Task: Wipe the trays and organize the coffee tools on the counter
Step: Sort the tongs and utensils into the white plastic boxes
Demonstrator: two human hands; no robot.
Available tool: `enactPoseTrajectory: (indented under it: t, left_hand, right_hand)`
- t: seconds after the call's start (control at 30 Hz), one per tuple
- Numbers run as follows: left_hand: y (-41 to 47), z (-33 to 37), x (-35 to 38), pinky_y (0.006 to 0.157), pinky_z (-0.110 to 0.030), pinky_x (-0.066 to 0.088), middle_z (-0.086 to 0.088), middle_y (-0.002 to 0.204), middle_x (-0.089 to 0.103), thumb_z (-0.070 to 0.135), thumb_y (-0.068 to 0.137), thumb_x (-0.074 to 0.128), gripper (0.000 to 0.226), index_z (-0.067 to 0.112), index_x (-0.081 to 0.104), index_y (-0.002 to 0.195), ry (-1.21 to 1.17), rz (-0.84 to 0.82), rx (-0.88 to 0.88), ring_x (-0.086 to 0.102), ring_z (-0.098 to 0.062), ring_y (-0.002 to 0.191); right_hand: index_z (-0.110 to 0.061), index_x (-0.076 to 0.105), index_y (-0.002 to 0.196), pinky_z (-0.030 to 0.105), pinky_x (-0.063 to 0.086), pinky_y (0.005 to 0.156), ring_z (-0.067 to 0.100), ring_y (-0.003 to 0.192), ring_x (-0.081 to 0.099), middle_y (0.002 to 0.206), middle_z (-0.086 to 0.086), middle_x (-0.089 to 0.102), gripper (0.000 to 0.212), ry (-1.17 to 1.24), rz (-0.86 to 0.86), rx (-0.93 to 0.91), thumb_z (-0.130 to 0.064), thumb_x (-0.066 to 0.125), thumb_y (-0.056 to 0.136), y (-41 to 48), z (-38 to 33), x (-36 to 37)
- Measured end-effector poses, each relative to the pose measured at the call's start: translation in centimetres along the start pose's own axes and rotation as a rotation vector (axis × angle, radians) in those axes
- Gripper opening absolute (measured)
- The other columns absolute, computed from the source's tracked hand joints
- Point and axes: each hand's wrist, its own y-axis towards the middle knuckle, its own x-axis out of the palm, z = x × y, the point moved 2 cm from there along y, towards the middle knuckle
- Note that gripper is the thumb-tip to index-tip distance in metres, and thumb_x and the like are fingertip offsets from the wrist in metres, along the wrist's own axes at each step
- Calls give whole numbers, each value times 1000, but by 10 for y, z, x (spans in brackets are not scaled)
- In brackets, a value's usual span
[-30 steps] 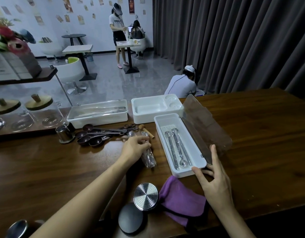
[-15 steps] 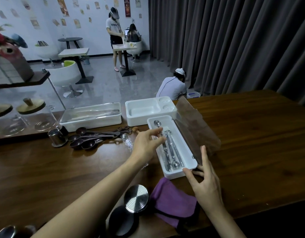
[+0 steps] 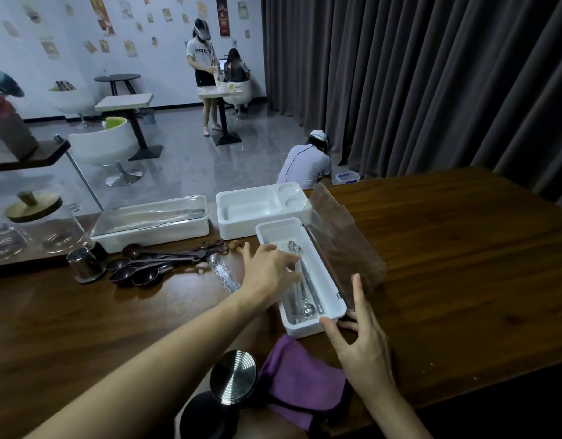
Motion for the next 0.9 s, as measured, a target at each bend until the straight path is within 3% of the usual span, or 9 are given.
enactPoseTrajectory:
  t: [0.1, 0.27, 0.4, 0.47, 0.57, 0.63, 0.7, 0.8, 0.9]
  left_hand:
    - [2, 1, 0, 119, -65, -1, 11, 106, 75, 46, 86, 73, 40, 35, 70, 125, 78, -46, 0, 36, -23, 143]
    - [8, 6, -1, 119, -67, -2, 1, 132, 55, 52, 82, 75, 50, 35, 68, 129, 202, -112, 10, 31, -27, 142]
    - [8, -3, -3, 122, -63, 6, -3, 154, 39, 58, 85, 70, 54, 38, 62, 134, 56, -64, 19, 13, -32, 153]
    - [2, -19, -13, 118, -52, 27, -2, 144, 49, 56, 90, 66, 46, 35, 65, 130, -74, 103, 37, 32, -28, 143]
    - [-14, -65, -29, 94, -43, 48, 3, 112, 59, 39, 93, 65, 27, 33, 68, 119, -160, 330, -62, 56, -26, 110]
    - [-27, -95, -34, 82, -39, 49, 3, 106, 59, 39, 92, 65, 28, 34, 63, 120, -112, 293, -185, 61, -27, 103]
    - [-37, -112, -32, 76, -37, 46, 0, 107, 62, 49, 91, 66, 43, 30, 56, 128, -61, 153, -276, 63, -26, 102]
    - [-43, -121, -25, 81, -38, 48, -5, 121, 66, 61, 87, 64, 59, 25, 51, 132, -20, 73, -304, 63, -28, 109]
    - [-42, -118, -22, 78, -38, 45, -7, 130, 62, 62, 87, 63, 59, 25, 51, 132, 2, 88, -318, 62, -31, 112]
  right_hand:
    - [-54, 7, 155, 0, 44, 77, -19, 101, 58, 158, -6, 39, 92, -11, 2, -11, -64, 61, 81, 0, 0, 0]
    - [-50, 9, 157, 7, 49, 80, -16, 100, 60, 157, -5, 42, 93, -10, -1, -22, -64, 62, 81, 0, 1, 1]
    - [-49, 10, 157, 3, 47, 79, -15, 100, 60, 157, -5, 42, 94, -9, 4, -19, -62, 63, 81, -1, 1, 1]
    - [-52, 10, 156, 5, 48, 79, -15, 100, 60, 157, -5, 43, 93, 4, 6, -25, -63, 63, 80, -1, 1, 0]
    - [-53, 8, 156, 2, 46, 78, -17, 101, 60, 154, -2, 46, 93, 2, -2, -25, -62, 62, 80, 0, 2, 0]
    - [-53, 9, 156, -1, 44, 76, -15, 99, 61, 149, 2, 51, 94, 5, -7, -15, -61, 63, 80, 0, 2, 1]
    - [-51, 11, 156, 0, 45, 76, -10, 94, 65, 152, 0, 49, 95, 25, -6, -11, -60, 64, 79, -1, 2, 2]
    - [-46, 15, 158, 0, 46, 77, -11, 95, 64, 157, -12, 40, 95, 44, -2, -30, -57, 65, 78, -1, 1, 2]
    - [-45, 15, 158, 6, 50, 79, -15, 97, 61, 150, -28, 33, 97, 64, -3, -38, -54, 67, 77, -1, 0, 2]
